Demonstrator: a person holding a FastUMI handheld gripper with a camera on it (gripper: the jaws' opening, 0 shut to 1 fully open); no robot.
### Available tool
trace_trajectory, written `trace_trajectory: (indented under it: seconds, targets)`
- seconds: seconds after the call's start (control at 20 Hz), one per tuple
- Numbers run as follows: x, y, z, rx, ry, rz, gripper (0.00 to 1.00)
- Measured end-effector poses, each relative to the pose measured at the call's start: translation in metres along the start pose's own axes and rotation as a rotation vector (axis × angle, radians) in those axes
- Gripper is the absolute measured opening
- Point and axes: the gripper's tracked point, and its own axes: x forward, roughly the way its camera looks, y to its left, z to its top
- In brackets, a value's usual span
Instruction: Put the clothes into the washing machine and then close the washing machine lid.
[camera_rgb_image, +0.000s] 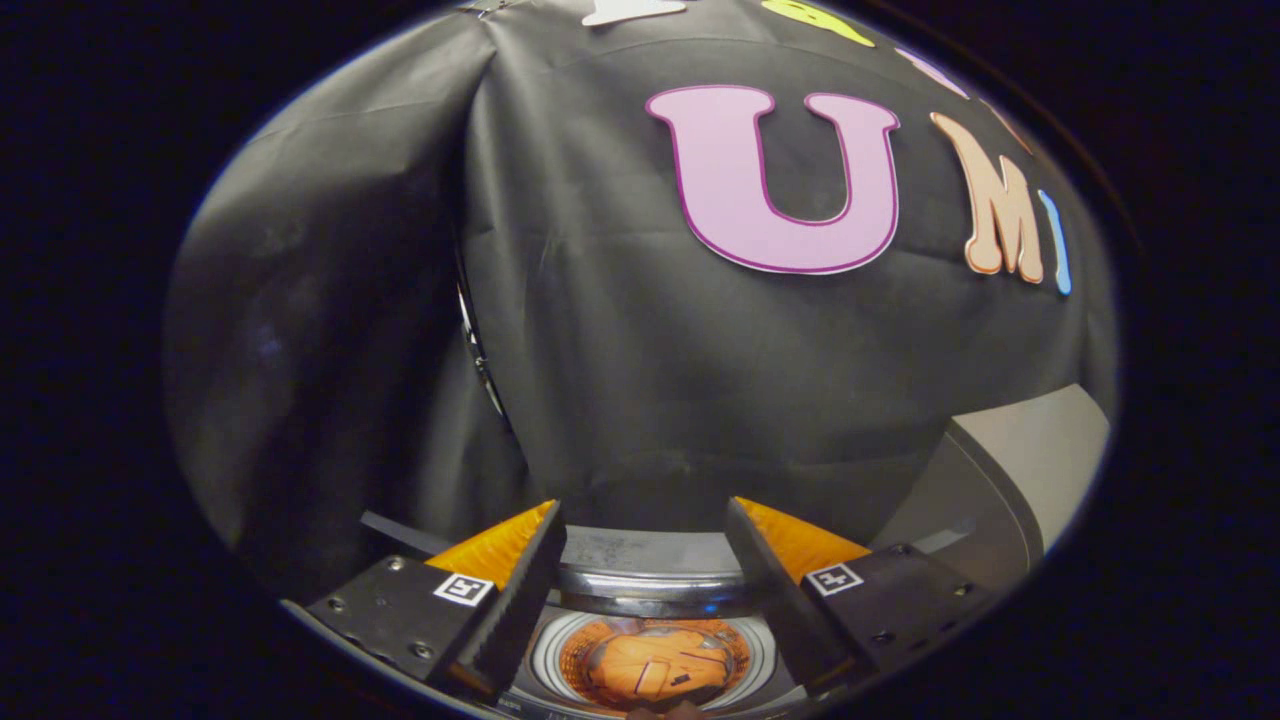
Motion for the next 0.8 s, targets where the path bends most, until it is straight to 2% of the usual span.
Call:
trace_trajectory:
  seconds: [0.5,0.8]
  targets:
    - [-0.0008,-0.0022,0.0025,0.018,0.011,0.02,0.97]
    - [-0.0009,-0.0056,0.0044,0.09,0.052,0.06,0.98]
